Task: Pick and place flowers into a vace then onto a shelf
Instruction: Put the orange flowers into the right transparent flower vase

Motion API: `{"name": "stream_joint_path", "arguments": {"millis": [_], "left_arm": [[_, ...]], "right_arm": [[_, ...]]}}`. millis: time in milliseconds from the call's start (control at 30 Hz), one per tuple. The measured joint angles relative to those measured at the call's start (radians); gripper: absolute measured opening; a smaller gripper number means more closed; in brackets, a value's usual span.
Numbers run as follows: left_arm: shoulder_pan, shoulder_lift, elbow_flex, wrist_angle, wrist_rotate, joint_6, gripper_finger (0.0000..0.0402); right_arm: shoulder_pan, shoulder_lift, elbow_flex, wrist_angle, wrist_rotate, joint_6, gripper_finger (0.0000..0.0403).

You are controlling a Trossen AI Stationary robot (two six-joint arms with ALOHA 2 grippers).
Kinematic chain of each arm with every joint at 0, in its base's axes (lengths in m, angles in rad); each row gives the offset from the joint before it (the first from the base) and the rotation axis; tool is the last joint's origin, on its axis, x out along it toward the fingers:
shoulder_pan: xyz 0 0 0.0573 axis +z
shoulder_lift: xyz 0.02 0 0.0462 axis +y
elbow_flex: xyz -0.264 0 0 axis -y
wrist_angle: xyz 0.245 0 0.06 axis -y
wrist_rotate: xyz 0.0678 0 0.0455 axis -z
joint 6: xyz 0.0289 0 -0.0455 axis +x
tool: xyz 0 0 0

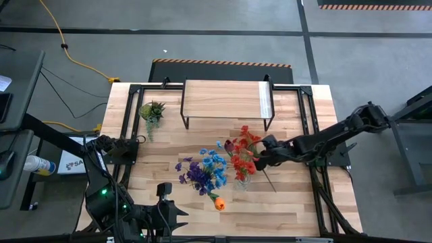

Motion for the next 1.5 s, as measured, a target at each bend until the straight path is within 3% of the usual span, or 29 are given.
{"name": "stream_joint_path", "arguments": {"millis": [767, 1267, 1500], "left_arm": [[0.000, 0.000, 0.000, 0.007, -0.001, 0.000, 0.0134], [0.000, 0.000, 0.000, 0.007, -0.001, 0.000, 0.0134], [0.000, 0.000, 0.000, 0.007, -0.002, 0.000, 0.0134]], "right_arm": [[0.000, -0.306, 0.000, -0.352, 0.036, 0.027, 0.0000], [0.004, -0.404, 0.000, -0.465, -0.170, 0.029, 0.0000], [0.090, -0.406, 0.000, -0.513, -0.258, 0.092, 0.0000]]}}
